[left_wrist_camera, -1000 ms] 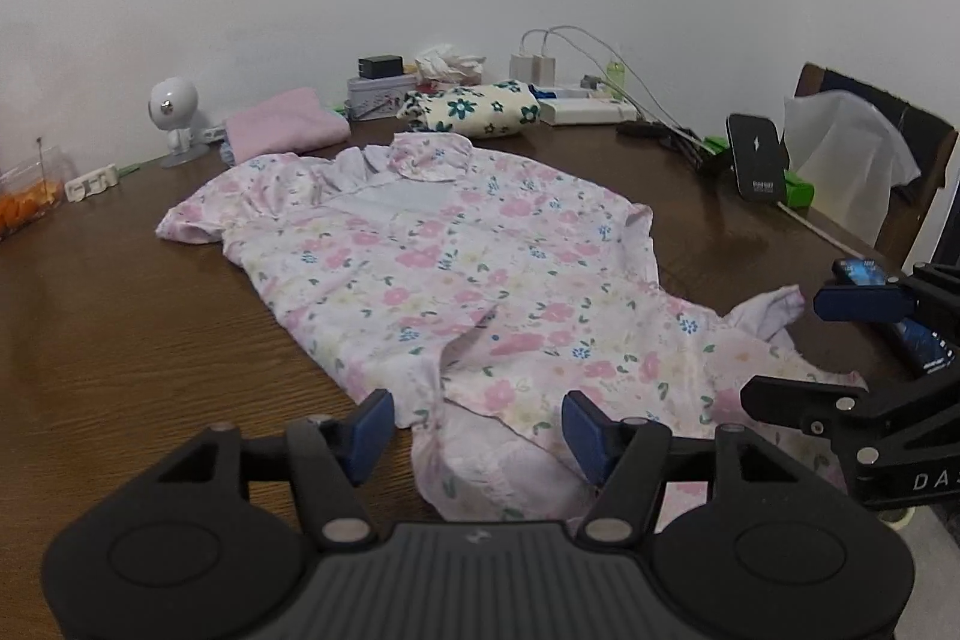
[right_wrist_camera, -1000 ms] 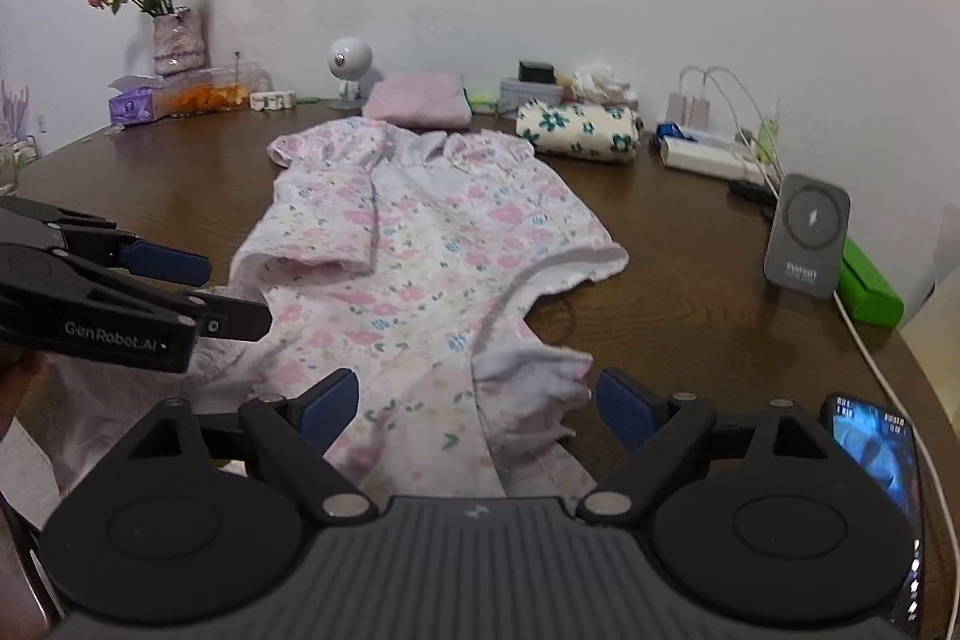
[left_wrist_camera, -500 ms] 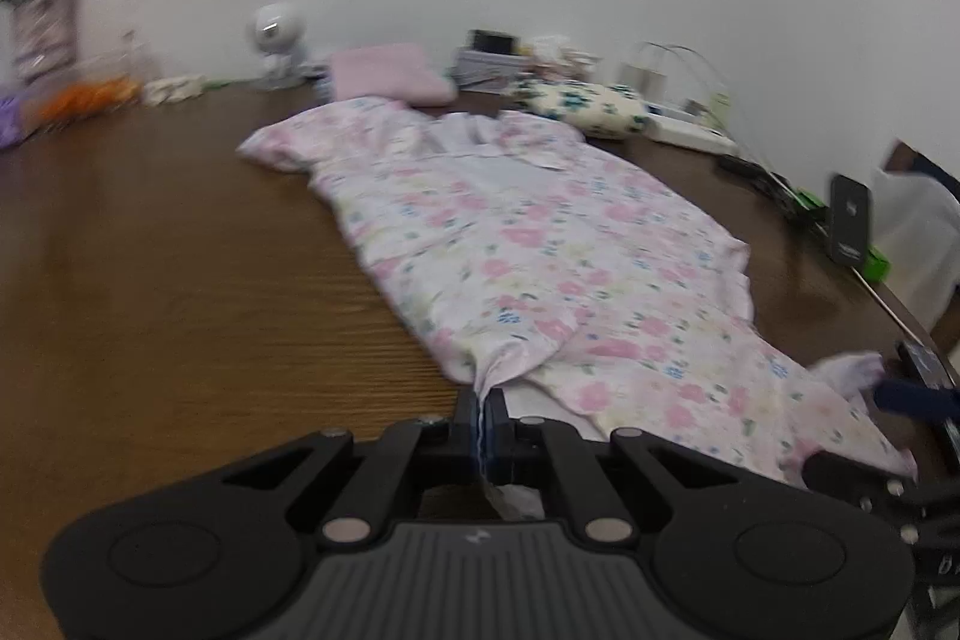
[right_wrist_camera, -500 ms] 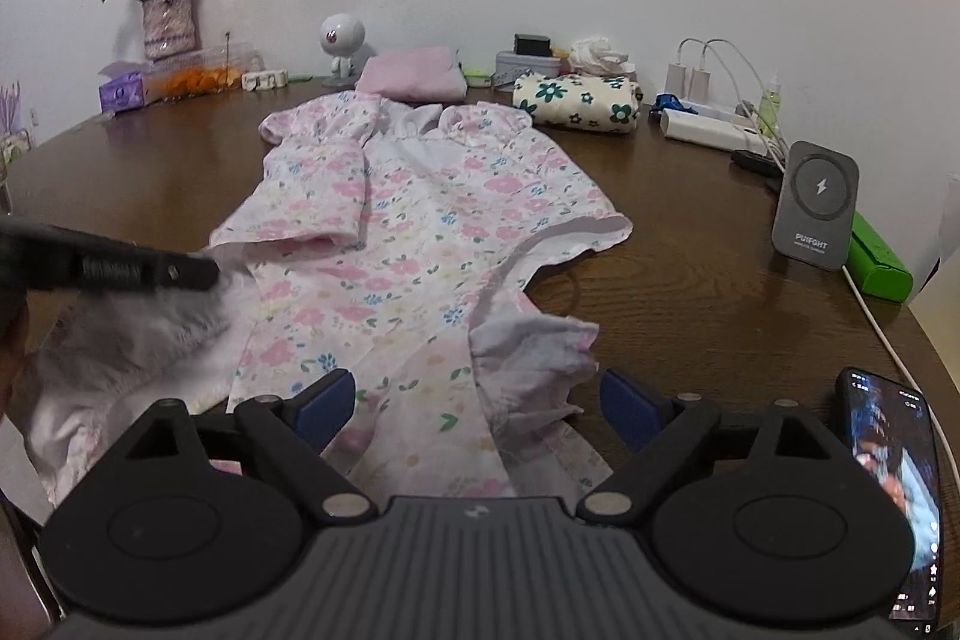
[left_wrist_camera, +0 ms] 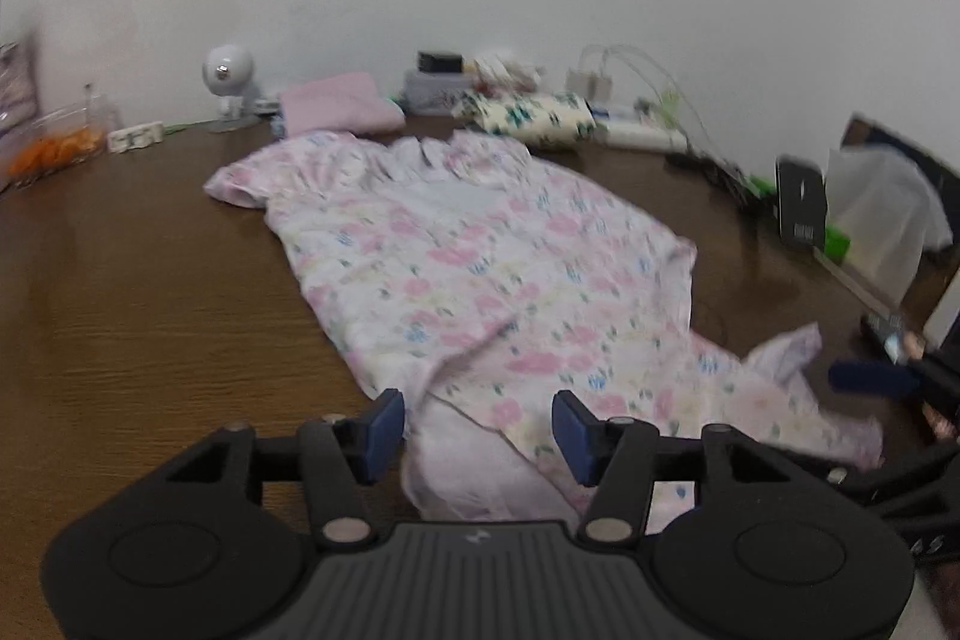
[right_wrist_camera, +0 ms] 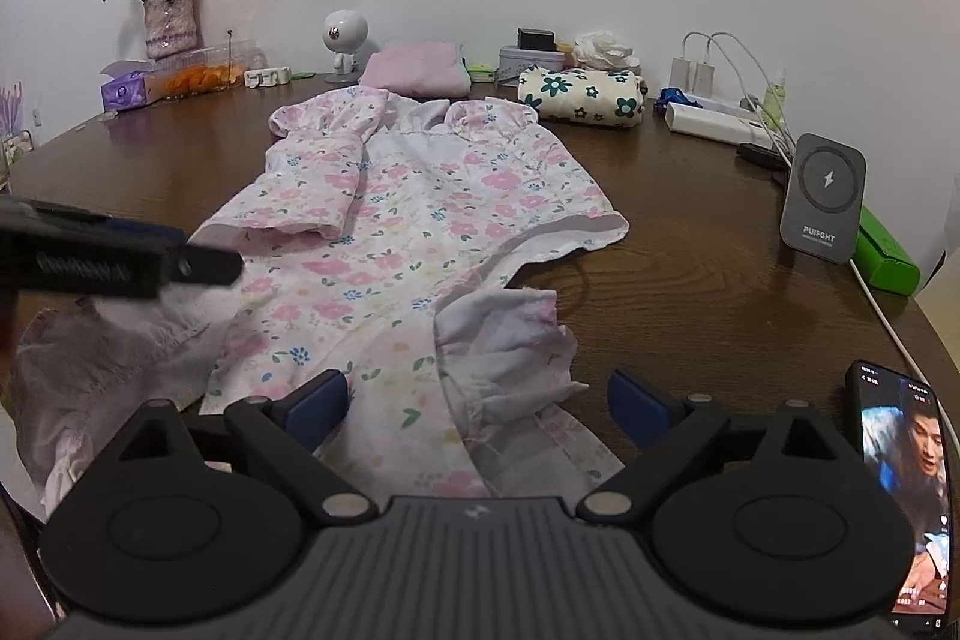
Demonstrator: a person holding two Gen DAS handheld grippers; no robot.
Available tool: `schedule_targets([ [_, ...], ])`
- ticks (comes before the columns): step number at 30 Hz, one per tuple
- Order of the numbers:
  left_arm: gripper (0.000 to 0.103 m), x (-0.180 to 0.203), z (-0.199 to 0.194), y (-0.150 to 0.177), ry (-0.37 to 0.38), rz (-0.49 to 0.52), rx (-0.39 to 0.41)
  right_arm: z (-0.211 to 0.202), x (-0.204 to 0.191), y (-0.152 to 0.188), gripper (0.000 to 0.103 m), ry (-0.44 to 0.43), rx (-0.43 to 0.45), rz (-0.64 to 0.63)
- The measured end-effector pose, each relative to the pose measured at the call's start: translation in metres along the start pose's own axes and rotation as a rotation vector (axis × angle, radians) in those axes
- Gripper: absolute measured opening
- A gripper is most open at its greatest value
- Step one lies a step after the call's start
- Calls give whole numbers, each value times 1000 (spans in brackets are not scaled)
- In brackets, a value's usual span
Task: Fold clothes
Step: 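Grasp the garment hem with both grippers and spread it out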
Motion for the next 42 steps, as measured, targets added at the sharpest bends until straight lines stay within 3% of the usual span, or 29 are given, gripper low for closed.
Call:
schedule_targets([
  [3, 48, 3, 7, 3, 3, 17, -22, 1, 1, 2, 95, 5, -8, 4],
  [7, 6, -5, 11, 8, -26, 8, -51, 3, 2, 2, 95, 2, -12, 14],
  [10, 3, -21, 9, 12, -47, -73, -45, 3, 0, 3, 95, 1, -15, 8],
  [15, 3, -43, 3, 15, -90, -198, -37, 5, -2, 4, 95, -2, -23, 3],
  [21, 9, -42, -12, 7, -85, -205, -4, 6, 0, 2, 95, -2, -20, 0],
  [24, 24, -35, -21, -1, -71, -147, 21, 3, 2, -1, 95, -1, 0, 3],
  [27, 56, -19, -19, -12, -63, -3, 37, -2, 3, -13, 95, -25, 46, 22],
  [31, 57, -3, 16, -21, -100, 163, -9, 22, -7, -33, 94, 11, 29, -19],
  [32, 57, 0, 25, -23, -111, 203, -21, 28, -10, -38, 90, 20, 23, -28],
  [33, 51, 0, 34, -24, -131, 221, -35, 36, -11, -41, 86, 26, 2, -21],
  [34, 31, -3, 39, -24, -149, 225, -48, 41, -11, -42, 73, 11, -21, -4],
  [35, 17, -10, 42, -23, -157, 200, -61, 44, -11, -40, 63, -17, -46, 16],
  [36, 3, -19, 45, -22, -163, 168, -74, 47, -10, -38, 61, -43, -70, 35],
  [38, 3, -44, 42, -14, -136, 22, -57, 49, -12, -33, 55, -60, -86, 48],
  [41, 3, -88, 24, 11, -164, -315, -19, 49, -13, -26, 52, -56, -87, 35],
  [42, 4, -103, 15, 26, -174, -474, 18, 49, -13, -24, 52, -54, -87, 30],
])
Point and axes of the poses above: each gripper's, at about its wrist camera, not at the fingertips, and z roughly the way its jaws point, x to its right, y to its underside, the point moved 4 cm from there along z, roughly the way its jaws point, and after that the axes turned 7 degrees about z, right-handed, at the moved point
